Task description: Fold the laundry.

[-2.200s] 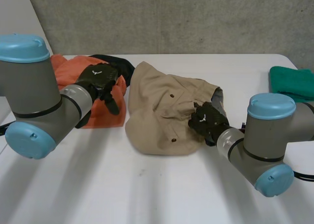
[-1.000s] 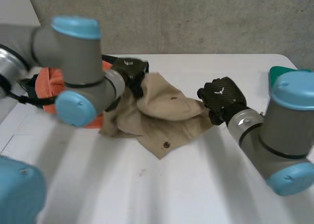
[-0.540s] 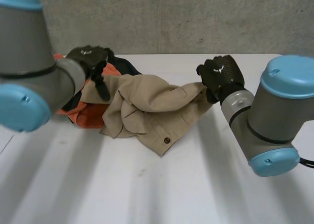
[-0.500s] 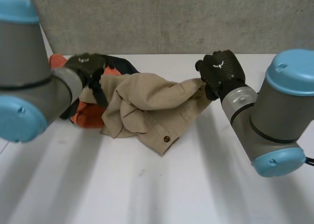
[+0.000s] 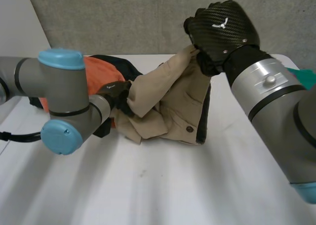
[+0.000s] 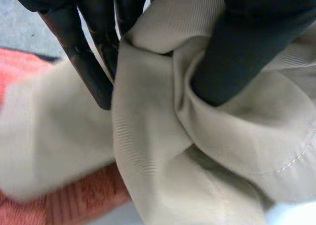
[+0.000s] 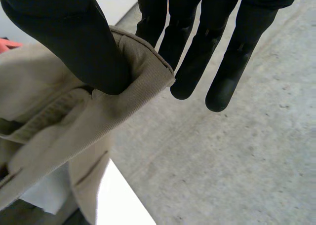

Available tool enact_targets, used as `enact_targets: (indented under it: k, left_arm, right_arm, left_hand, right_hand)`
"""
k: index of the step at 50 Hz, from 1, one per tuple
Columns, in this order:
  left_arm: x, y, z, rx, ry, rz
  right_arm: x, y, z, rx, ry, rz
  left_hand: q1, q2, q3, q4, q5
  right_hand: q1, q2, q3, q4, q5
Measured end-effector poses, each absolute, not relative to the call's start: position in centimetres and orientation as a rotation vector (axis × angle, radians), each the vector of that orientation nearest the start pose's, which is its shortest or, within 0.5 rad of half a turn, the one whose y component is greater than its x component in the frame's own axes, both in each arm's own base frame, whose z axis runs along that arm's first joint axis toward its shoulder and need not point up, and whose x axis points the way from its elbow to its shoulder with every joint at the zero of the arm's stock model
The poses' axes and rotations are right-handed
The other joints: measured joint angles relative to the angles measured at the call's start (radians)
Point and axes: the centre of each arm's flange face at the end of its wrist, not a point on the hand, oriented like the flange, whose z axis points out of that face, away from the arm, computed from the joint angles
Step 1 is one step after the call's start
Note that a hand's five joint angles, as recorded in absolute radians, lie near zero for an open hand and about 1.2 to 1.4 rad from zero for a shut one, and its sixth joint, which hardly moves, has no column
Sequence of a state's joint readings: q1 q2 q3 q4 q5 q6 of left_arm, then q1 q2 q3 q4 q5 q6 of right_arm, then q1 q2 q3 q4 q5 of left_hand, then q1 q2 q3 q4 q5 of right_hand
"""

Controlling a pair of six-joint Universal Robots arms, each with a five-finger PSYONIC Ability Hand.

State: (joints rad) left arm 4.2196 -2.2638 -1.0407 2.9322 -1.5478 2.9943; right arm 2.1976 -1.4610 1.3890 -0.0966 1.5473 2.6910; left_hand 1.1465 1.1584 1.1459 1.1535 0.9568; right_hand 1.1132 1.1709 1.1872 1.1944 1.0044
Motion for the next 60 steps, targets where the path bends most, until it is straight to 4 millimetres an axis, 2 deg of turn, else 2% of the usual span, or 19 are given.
enact_targets:
  k: [5,10,14,17,20,23,27,33,35,38,39,43,47,48,51,52,54,58,60]
  left_arm:
    - [-30.9,-30.1,23.3,0.515,2.856,-1.998]
    - [-29.3,-27.5,30.2,0.55,2.768,-2.15]
    - [-27.3,-24.0,37.2,0.596,2.633,-2.378]
    - [-26.1,-22.0,41.2,0.61,2.521,-2.535]
    - [-25.4,-21.1,43.6,0.608,2.447,-2.631]
    - [-25.4,-21.4,44.5,0.603,2.431,-2.659]
    - [-26.2,-23.5,43.8,0.596,2.475,-2.616]
    - [-28.5,-29.1,39.0,0.594,2.612,-2.447]
    - [-29.7,-32.0,35.5,0.593,2.685,-2.337]
    - [-30.6,-34.6,31.2,0.588,2.765,-2.201]
    - [-30.7,-34.8,30.7,0.587,2.774,-2.185]
    - [-31.5,-37.3,24.9,0.581,2.858,-2.024]
    - [-32.0,-38.9,21.4,0.571,2.853,-1.994]
    - [-32.0,-39.1,21.1,0.569,2.844,-2.001]
    - [-32.1,-40.3,20.9,0.553,2.74,-2.102]
    - [-32.1,-40.4,21.1,0.55,2.717,-2.123]
    - [-31.9,-41.4,22.2,0.527,2.584,-2.238]
    - [-31.4,-42.0,25.2,0.492,2.393,-2.373]
    - [-31.1,-42.1,26.4,0.486,2.334,-2.405]
  right_arm:
    - [29.6,-21.6,35.3,-0.973,1.666,-2.349]
    - [27.7,-22.8,37.7,-0.919,1.642,-2.433]
    - [26.4,-22.9,40.5,-0.872,1.585,-2.499]
    - [25.7,-22.8,42.4,-0.836,1.545,-2.534]
    - [25.1,-22.8,43.7,-0.803,1.525,-2.553]
    - [24.7,-23.1,44.4,-0.775,1.529,-2.552]
    - [24.6,-24.3,43.9,-0.75,1.573,-2.52]
    - [25.8,-26.8,40.7,-0.752,1.69,-2.42]
    - [26.8,-28.0,38.5,-0.759,1.764,-2.368]
    - [28.2,-29.6,35.2,-0.769,1.861,-2.319]
    - [28.3,-29.8,34.8,-0.771,1.87,-2.316]
    - [30.2,-32.2,30.5,-0.794,1.943,-2.313]
    - [32.0,-34.6,26.5,-0.815,1.968,-2.366]
    - [32.2,-35.0,26.0,-0.816,1.967,-2.377]
    - [33.4,-36.9,23.3,-0.799,1.949,-2.455]
    - [33.5,-37.1,23.0,-0.794,1.944,-2.466]
    - [34.2,-38.6,21.1,-0.755,1.904,-2.538]
    - [34.7,-40.1,20.3,-0.687,1.81,-2.627]
    - [34.8,-40.4,20.5,-0.664,1.774,-2.651]
  left_hand:
    - [0.0,0.032,0.036,0.043,0.011]
    - [0.0,0.032,0.036,0.043,0.011]
    - [0.0,0.034,0.042,0.043,0.011]
    - [0.0,0.035,0.042,0.043,0.011]
    - [0.0,0.035,0.042,0.043,0.011]
    - [0.0,0.035,0.042,0.043,0.011]
    - [0.0,0.035,0.042,0.043,0.011]
    - [0.0,0.035,0.042,0.044,0.011]
    - [0.0,0.035,0.042,0.044,0.011]
    - [0.0,0.035,0.042,0.044,0.011]
    - [0.0,0.035,0.042,0.044,0.011]
    - [0.0,0.035,0.042,0.044,0.011]
    - [-0.045,-0.07,-0.058,-0.063,-0.026]
    - [-0.09,-0.104,-0.091,-0.099,-0.064]
    - [-0.56,-0.511,-0.494,-0.507,-0.482]
    - [-0.56,-0.511,-0.494,-0.507,-0.482]
    - [-0.801,-0.783,-0.769,-0.788,-0.765]
    - [-0.946,-0.951,-0.934,-0.954,-0.91]
    - [-0.946,-0.953,-0.935,-0.955,-0.91]
  right_hand:
    - [0.0,0.0,0.002,0.0,0.0]
    - [0.0,0.0,0.002,0.0,0.0]
    - [0.0,0.0,0.002,0.001,0.0]
    - [0.0,0.0,0.002,0.003,0.0]
    - [0.0,0.0,0.002,0.004,0.0]
    - [0.0,0.0,0.002,0.004,0.0]
    - [0.0,0.0,0.002,0.004,0.0]
    - [0.0,0.0,0.002,0.004,0.0]
    - [0.0,0.0,0.002,0.004,0.0]
    - [0.0,0.0,0.002,0.004,0.0]
    - [0.0,0.0,0.002,0.004,0.0]
    - [0.0,0.0,0.002,0.004,0.0]
    - [0.0,0.0,0.002,0.004,0.0]
    - [0.0,0.0,0.002,0.004,0.0]
    - [-0.024,-0.041,-0.053,-0.044,-0.035]
    - [-0.033,-0.053,-0.066,-0.067,-0.059]
    - [-0.32,-0.379,-0.367,-0.368,-0.361]
    - [-0.842,-0.896,-0.896,-0.899,-0.896]
    - [-0.89,-0.958,-0.968,-0.967,-0.96]
